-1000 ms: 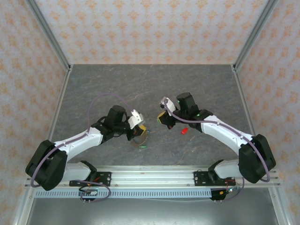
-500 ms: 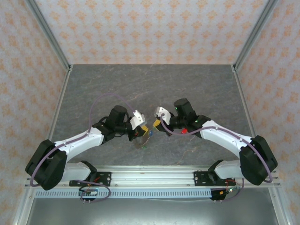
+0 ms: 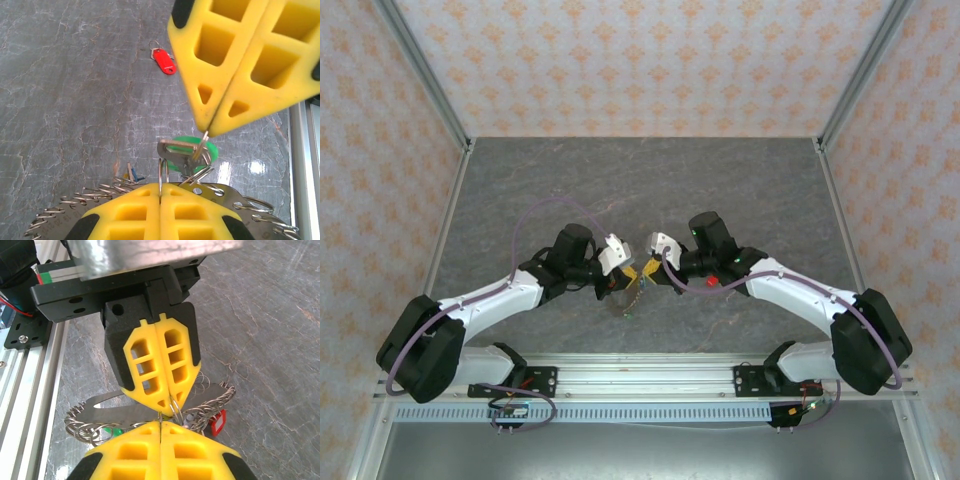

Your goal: Put the keys on the keyring

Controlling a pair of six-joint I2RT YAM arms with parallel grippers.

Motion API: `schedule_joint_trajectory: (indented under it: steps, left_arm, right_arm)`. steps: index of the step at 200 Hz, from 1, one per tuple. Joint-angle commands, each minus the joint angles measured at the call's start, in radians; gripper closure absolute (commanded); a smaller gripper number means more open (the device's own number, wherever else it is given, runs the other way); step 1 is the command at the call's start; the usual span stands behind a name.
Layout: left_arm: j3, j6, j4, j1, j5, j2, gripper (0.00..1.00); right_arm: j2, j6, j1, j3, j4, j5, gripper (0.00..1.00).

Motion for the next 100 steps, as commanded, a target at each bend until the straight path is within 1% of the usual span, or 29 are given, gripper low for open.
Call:
schedule_joint_trajectory:
  steps: [1, 63, 100]
  left_arm:
    - [0.039, -0.006, 0.031, -0.008, 0.018, 0.003, 1.00]
    - [0.041, -0.008, 0.026, -0.009, 0.020, 0.005, 1.00]
    - [0.041, -0.009, 0.026, -0.009, 0.020, 0.006, 1.00]
  right_arm:
    - [0.006, -0.020, 0.008, -0.009, 0.041, -0.049, 1.00]
    - [0.030, -0.020, 0.022, 0.001, 0.065, -0.008, 1.00]
    - [0.046, -0.014, 0.031, 0.004, 0.089, 0.039, 1.00]
